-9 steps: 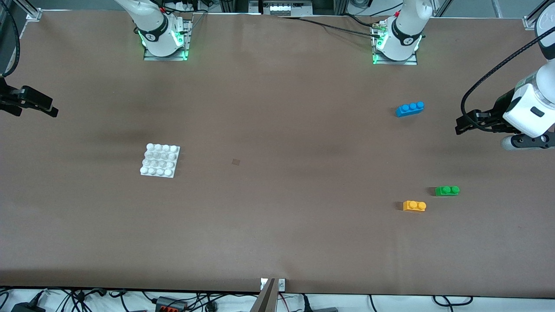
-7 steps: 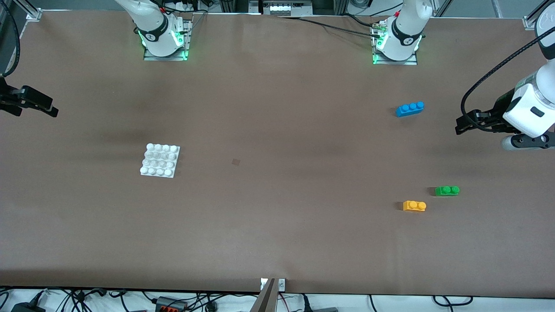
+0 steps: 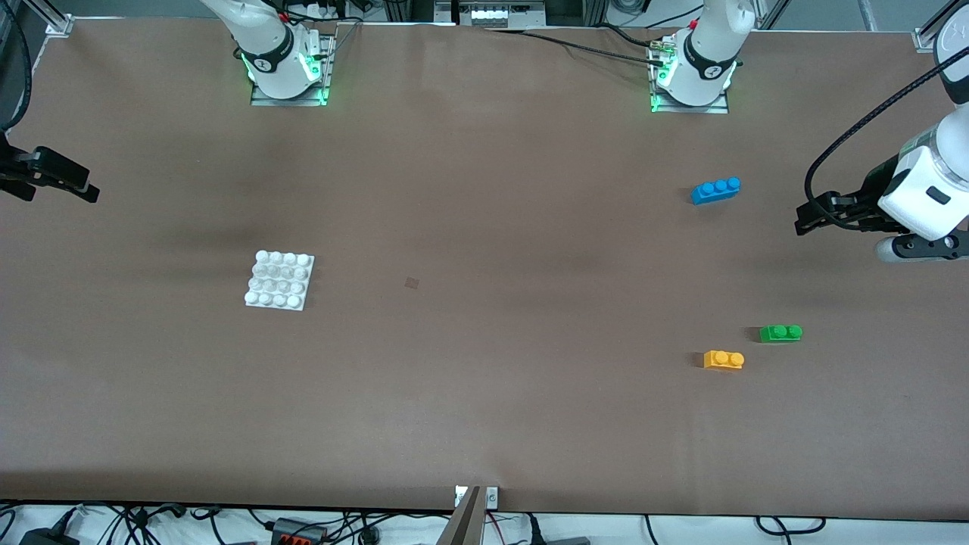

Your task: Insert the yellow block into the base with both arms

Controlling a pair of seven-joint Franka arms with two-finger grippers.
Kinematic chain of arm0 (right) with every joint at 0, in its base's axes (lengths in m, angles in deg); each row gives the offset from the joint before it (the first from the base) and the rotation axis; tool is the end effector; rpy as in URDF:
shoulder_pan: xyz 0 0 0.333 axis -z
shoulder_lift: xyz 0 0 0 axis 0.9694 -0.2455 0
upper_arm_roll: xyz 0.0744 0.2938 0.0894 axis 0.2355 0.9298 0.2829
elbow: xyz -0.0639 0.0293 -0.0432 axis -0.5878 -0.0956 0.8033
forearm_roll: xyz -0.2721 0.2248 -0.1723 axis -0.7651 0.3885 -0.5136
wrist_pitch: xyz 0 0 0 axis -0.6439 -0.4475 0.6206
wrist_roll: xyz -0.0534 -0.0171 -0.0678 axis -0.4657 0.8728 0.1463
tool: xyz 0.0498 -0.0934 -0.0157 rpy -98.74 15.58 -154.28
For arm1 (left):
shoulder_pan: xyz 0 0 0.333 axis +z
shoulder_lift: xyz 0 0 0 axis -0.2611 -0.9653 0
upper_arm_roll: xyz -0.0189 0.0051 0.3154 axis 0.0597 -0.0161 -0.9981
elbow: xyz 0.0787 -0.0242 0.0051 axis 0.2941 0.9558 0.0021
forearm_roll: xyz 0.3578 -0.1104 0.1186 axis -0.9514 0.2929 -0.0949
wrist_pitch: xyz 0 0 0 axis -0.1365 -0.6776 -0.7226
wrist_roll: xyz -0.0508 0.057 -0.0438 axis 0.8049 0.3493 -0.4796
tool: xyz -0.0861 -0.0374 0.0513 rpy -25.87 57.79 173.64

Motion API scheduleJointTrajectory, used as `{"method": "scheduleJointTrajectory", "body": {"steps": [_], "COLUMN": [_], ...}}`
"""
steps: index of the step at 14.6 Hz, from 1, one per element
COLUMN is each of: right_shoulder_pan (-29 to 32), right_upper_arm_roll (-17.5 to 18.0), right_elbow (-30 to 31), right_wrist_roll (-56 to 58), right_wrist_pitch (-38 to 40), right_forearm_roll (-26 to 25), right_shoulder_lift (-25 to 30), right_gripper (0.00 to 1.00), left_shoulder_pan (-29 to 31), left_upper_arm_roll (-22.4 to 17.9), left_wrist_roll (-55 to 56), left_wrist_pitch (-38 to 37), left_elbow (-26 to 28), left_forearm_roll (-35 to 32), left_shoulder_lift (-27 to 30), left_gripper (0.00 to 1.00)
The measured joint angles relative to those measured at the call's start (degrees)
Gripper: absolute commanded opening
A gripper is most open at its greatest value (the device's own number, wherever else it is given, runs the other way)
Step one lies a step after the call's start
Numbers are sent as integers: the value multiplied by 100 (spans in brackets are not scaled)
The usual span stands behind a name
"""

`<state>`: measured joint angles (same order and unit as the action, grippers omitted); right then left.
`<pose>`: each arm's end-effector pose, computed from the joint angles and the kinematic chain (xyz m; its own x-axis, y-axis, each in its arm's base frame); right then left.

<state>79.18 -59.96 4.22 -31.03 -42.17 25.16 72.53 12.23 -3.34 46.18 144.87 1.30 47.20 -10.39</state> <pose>0.5623 -0.0598 0.6024 0.9991 -0.0392 0.0136 -0.0387 -0.9987 -0.0338 0.5919 -0.0180 0.5655 0.9951 0.0806 -0.0566 0.0810 -0.9967 0.0046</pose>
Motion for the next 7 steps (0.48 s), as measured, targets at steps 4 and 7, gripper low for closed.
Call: {"method": "scheduleJointTrajectory", "body": {"steps": [4, 7], "right_shoulder_pan": [159, 370], "right_upper_arm_roll": [-50, -88], "right_elbow": [-4, -5], "right_wrist_roll": [-1, -1], "right_wrist_pitch": [466, 883], "right_forearm_roll": [0, -1], "right_shoulder_lift": [16, 24], "right_gripper": [100, 100], "left_shoulder_pan": [0, 0], "left_upper_arm_roll": [0, 0], "left_wrist_roll": [0, 0], "left_wrist_pitch": [0, 0], "left_elbow": [0, 0], "left_forearm_roll": [0, 0], "left_shoulder_lift": [0, 0], "left_gripper": [100, 100]}}
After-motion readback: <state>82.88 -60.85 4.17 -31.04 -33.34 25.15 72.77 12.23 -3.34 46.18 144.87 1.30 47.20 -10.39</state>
